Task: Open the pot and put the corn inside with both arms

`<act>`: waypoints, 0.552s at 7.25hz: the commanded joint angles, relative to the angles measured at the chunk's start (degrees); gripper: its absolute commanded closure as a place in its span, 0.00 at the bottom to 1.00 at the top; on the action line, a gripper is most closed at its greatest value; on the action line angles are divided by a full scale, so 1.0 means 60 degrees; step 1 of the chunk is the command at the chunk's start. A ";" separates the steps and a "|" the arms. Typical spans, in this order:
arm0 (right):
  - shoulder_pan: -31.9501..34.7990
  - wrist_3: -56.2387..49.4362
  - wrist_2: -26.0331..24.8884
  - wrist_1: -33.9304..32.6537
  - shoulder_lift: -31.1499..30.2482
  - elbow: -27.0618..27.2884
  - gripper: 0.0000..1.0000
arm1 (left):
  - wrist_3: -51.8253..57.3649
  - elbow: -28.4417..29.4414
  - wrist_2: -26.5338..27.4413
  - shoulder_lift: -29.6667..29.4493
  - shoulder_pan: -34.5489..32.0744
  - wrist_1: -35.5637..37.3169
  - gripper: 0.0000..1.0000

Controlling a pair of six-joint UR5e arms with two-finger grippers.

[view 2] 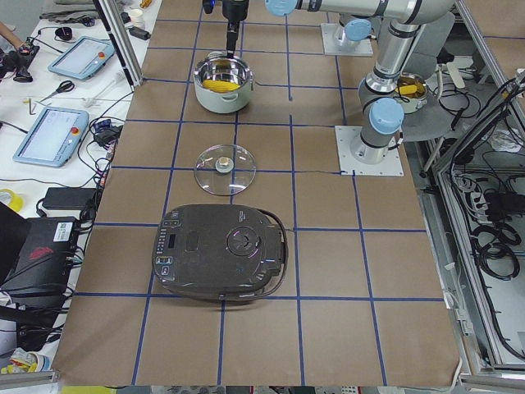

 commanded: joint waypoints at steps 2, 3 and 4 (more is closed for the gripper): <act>0.0252 0.0019 -0.0002 0.1548 0.0045 -0.0799 0.00 | -0.0011 0.0034 -0.0511 0.0003 -0.0011 0.0012 0.00; 0.0237 -0.0126 -0.0017 0.1539 0.0060 -0.0905 0.00 | -0.0011 0.0019 -0.0511 0.0003 -0.0011 0.0012 0.00; 0.0251 -0.0113 0.0040 0.1524 0.0060 -0.0906 0.00 | -0.0011 0.0019 -0.0482 0.0018 0.0004 0.0012 0.00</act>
